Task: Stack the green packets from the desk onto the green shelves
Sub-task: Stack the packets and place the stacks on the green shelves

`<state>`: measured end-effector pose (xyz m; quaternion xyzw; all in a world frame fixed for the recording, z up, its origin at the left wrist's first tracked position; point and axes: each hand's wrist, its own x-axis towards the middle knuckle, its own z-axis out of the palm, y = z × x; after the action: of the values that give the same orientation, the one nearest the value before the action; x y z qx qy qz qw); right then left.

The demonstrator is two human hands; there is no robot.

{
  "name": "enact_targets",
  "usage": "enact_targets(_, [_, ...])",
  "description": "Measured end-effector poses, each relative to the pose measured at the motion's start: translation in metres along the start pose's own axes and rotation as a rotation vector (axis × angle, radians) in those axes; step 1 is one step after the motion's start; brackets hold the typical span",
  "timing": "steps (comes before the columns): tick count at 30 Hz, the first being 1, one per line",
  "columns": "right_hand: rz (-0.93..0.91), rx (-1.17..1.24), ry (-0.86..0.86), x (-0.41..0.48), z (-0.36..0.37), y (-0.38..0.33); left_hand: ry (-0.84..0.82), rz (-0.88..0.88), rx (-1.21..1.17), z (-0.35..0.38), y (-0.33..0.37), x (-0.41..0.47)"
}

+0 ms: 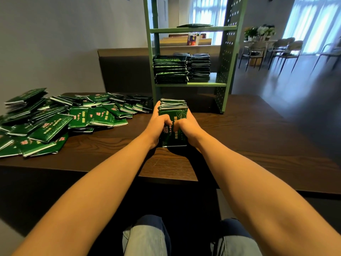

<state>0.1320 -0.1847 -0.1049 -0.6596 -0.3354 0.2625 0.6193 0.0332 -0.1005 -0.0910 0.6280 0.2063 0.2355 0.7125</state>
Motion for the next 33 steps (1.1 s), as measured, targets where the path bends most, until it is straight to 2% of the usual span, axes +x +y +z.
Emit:
enact_targets(12, [0.009, 0.056, 0.028, 0.002, 0.009, 0.005, 0.056, 0.002, -0.065, -0.002, -0.007, 0.002])
enact_targets(20, [-0.043, 0.068, 0.084, 0.005, 0.014, -0.002, 0.149, 0.104, 0.034, 0.001, -0.002, 0.008])
enact_targets(26, [-0.007, 0.056, 0.047, 0.005, 0.011, 0.008, 0.123, 0.029, -0.034, 0.001, -0.011, 0.006])
enact_targets(33, [0.010, -0.087, -0.024, 0.006, 0.004, 0.003, 0.134, 0.088, -0.071, 0.004, -0.008, 0.006])
